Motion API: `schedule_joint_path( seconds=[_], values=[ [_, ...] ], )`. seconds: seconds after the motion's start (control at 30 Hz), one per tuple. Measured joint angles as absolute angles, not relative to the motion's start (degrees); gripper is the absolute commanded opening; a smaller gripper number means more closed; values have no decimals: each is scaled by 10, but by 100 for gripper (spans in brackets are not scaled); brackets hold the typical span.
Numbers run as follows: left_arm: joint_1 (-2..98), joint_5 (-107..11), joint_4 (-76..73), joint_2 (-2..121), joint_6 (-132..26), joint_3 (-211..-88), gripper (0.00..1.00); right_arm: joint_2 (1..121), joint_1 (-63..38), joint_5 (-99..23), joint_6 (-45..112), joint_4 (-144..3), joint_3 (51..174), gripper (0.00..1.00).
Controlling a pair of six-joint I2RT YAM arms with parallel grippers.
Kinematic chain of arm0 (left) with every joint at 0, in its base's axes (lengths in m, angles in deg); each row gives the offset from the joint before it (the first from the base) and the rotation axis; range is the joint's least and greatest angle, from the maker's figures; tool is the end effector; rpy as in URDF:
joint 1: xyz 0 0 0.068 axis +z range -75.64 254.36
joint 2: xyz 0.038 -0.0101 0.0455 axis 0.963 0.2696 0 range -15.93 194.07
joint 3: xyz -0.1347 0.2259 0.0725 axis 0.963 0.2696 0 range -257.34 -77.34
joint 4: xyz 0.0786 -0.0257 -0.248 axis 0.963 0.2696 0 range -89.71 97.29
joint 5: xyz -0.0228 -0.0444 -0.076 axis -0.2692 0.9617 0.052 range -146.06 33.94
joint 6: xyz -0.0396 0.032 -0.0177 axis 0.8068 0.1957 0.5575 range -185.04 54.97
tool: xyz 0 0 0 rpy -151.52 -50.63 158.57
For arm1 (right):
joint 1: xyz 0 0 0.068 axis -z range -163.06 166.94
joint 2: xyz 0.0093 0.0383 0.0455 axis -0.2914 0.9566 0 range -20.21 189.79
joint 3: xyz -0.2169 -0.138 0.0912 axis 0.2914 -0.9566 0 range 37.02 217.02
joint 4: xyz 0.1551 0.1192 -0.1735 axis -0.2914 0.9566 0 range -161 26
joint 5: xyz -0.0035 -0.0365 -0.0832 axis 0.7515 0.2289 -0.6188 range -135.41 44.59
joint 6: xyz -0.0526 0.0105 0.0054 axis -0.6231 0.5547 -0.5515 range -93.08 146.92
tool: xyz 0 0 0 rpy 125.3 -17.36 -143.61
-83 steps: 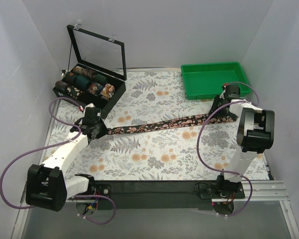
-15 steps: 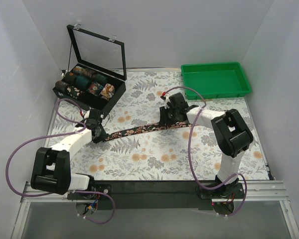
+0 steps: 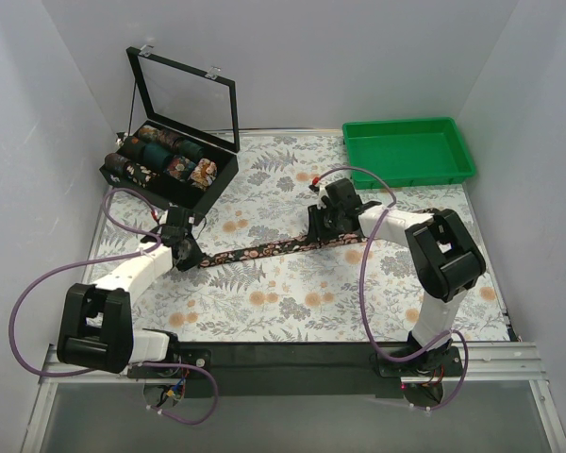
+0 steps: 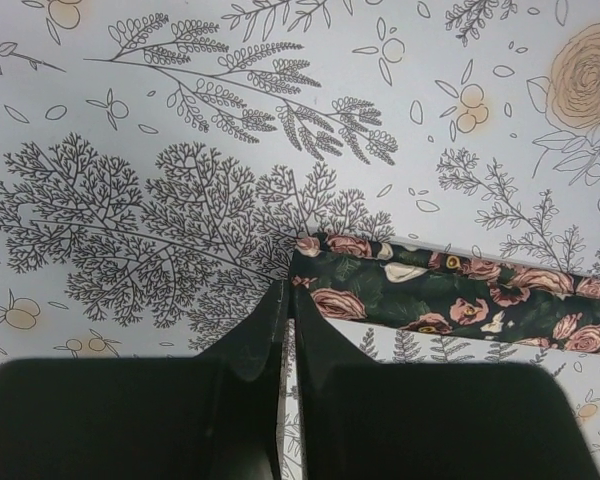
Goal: Roll the ties
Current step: Roll the tie
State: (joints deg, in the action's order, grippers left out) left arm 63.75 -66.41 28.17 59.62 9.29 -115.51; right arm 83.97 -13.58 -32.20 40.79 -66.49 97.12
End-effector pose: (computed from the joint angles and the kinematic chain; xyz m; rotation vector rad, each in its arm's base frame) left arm 0.2280 -0.0363 0.1691 -1.4679 2.2608 -0.2190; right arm 0.3184 0.1972 0.1606 -0.4676 2.4437 0.6214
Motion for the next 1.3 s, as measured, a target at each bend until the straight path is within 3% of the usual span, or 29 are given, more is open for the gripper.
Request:
schedule_joint_path(
  seconds=[0.33,0.57,0.67,0.7,0.73,0.83,1.3],
  values=[
    [638,-648,283,584,95,-1153,2,806,-143,-322,407,-635,971,32],
    [638,-645,283,584,93,-1153,2,784,-206,-304,474,-718,973,30],
    [638,-646,283,584,93,-1153,7,803,-243,-290,501,-757,991,28],
    [638,-647,283,584,93,-1153,12,814,-255,-286,509,-769,1002,27],
    [638,-648,283,584,93,-1153,23,827,-265,-281,516,-782,1013,27],
    [638,-656,283,581,96,-1153,31,866,-288,-267,534,-815,1042,23],
    [638,-661,281,570,88,-1153,34,1001,-333,-226,596,-877,1110,16]
  ],
)
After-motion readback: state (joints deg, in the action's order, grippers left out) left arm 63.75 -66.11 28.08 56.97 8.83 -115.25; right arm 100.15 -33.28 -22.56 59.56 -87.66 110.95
